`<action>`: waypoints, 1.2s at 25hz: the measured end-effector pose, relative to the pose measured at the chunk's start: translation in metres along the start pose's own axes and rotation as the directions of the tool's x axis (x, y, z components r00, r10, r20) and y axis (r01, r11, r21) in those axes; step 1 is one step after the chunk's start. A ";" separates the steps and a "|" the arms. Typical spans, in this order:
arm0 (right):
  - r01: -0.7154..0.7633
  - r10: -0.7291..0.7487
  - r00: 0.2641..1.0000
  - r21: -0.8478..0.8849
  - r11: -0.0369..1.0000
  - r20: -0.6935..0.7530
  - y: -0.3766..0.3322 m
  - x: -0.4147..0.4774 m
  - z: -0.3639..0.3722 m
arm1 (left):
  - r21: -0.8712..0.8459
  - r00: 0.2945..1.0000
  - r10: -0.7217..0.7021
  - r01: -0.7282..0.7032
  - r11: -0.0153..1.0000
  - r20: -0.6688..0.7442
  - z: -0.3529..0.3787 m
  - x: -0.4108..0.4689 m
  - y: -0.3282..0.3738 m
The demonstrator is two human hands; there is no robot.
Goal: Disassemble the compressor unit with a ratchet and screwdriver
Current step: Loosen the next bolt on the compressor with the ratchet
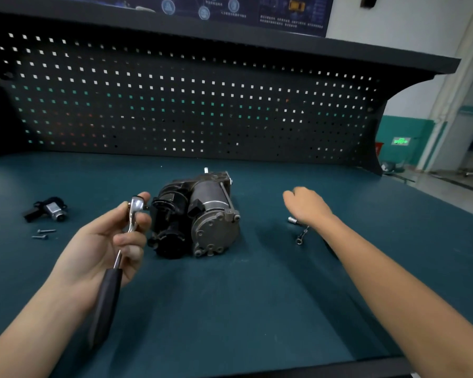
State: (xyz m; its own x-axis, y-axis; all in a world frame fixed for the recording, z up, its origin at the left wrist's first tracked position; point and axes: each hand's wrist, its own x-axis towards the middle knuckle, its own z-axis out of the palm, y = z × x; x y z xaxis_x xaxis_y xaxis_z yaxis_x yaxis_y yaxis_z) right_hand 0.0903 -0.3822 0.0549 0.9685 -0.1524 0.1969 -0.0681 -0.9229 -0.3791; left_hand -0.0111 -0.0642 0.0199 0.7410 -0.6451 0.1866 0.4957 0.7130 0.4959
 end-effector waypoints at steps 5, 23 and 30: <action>0.220 -0.278 0.960 0.568 0.793 0.017 -0.044 -0.046 -0.012 | 0.238 0.903 0.289 -0.219 0.946 -0.318 0.018 0.001 -0.010; 0.541 -0.480 0.827 0.648 0.536 -0.293 -0.103 -0.124 0.035 | 0.428 0.897 0.290 -0.129 0.894 -0.334 0.042 0.017 -0.030; 0.701 -0.503 0.712 0.544 0.462 -0.490 -0.104 -0.120 0.038 | 0.510 0.892 0.315 -0.116 0.852 -0.325 0.039 0.014 -0.031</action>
State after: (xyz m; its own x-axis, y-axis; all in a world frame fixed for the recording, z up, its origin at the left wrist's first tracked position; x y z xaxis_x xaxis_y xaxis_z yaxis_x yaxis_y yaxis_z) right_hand -0.0092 -0.2546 0.0362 0.6065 0.1818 0.7740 0.7772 -0.3410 -0.5289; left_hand -0.0337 -0.1060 0.0406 0.9642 -0.2609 0.0474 0.1056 0.5418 0.8338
